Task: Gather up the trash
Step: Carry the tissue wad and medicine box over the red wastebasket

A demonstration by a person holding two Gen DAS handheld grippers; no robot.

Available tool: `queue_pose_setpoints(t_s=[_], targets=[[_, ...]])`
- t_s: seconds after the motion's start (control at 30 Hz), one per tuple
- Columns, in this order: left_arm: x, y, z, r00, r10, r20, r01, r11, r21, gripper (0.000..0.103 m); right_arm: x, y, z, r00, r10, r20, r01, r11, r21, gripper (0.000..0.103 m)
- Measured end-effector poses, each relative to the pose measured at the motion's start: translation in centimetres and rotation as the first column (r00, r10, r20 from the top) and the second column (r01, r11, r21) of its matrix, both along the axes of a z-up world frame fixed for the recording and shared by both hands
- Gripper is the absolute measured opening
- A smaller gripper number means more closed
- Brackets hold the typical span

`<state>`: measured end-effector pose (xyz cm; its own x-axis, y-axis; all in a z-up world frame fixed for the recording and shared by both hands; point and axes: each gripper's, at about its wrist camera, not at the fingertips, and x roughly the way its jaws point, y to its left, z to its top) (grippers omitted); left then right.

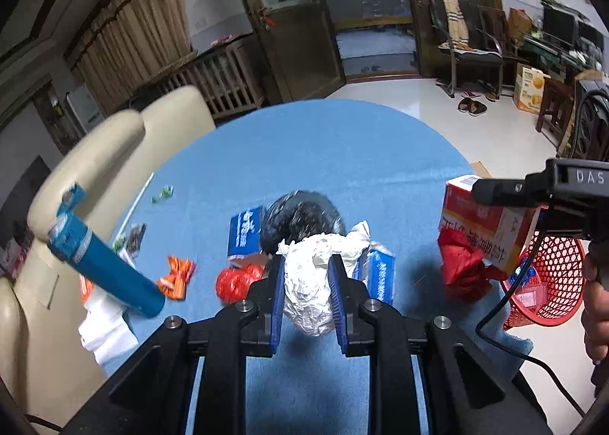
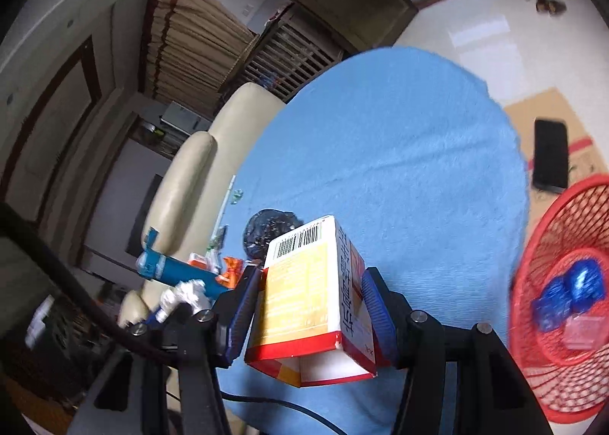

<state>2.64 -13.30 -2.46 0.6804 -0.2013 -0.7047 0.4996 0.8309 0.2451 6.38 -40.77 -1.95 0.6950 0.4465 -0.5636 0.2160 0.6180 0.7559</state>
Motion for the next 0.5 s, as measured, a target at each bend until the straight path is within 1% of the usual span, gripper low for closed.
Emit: queue_pose_setpoints(t_s=[0.17, 0.23, 0.3, 0.33, 0.37, 0.43, 0.47, 0.5], targets=[[0.8, 1.9, -0.5, 0.998, 0.04, -0.052, -0.042, 0.998, -0.04, 0.023, 1.0, 0.0, -1.5, 1.0, -0.019, -0.014, 0.02, 0.998, 0.065, 0.06], [0.8, 2.3, -0.5, 0.997, 0.048, -0.055, -0.051, 0.997, -0.049, 0.023, 1.1, 0.1, -1.5, 1.0, -0.02, 0.0, 0.02, 0.995, 0.093, 0.06], [0.8, 2.5, -0.4, 0.997, 0.046, -0.065, -0.051, 0.997, -0.064, 0.023, 1.0, 0.2, -1.0, 0.999, -0.02, 0.026, 0.017, 0.995, 0.094, 0.06], [0.8, 2.6, -0.4, 0.996, 0.042, -0.072, -0.048, 0.996, -0.074, 0.023, 0.9, 0.2, -0.6, 0.999, -0.017, 0.048, 0.011, 0.994, 0.109, 0.06], [0.7, 2.6, -0.3, 0.996, 0.038, -0.076, -0.045, 0.996, -0.083, 0.023, 0.8, 0.2, -0.2, 0.996, -0.011, 0.091, -0.003, 0.99, 0.144, 0.06], [0.6, 2.7, -0.2, 0.997, 0.034, -0.074, -0.041, 0.995, -0.093, 0.023, 0.2, 0.3, 0.8, 0.979, -0.001, 0.206, -0.045, 0.975, 0.217, 0.06], [0.6, 2.8, -0.2, 0.997, 0.035, -0.075, -0.042, 0.995, -0.094, 0.023, -0.1, 0.4, 1.4, 0.966, 0.007, 0.257, -0.068, 0.971, 0.229, 0.059], [0.7, 2.8, -0.2, 0.996, 0.038, -0.077, -0.045, 0.994, -0.095, 0.023, -0.1, 0.7, 2.1, 0.963, 0.018, 0.268, -0.071, 0.979, 0.192, 0.059]])
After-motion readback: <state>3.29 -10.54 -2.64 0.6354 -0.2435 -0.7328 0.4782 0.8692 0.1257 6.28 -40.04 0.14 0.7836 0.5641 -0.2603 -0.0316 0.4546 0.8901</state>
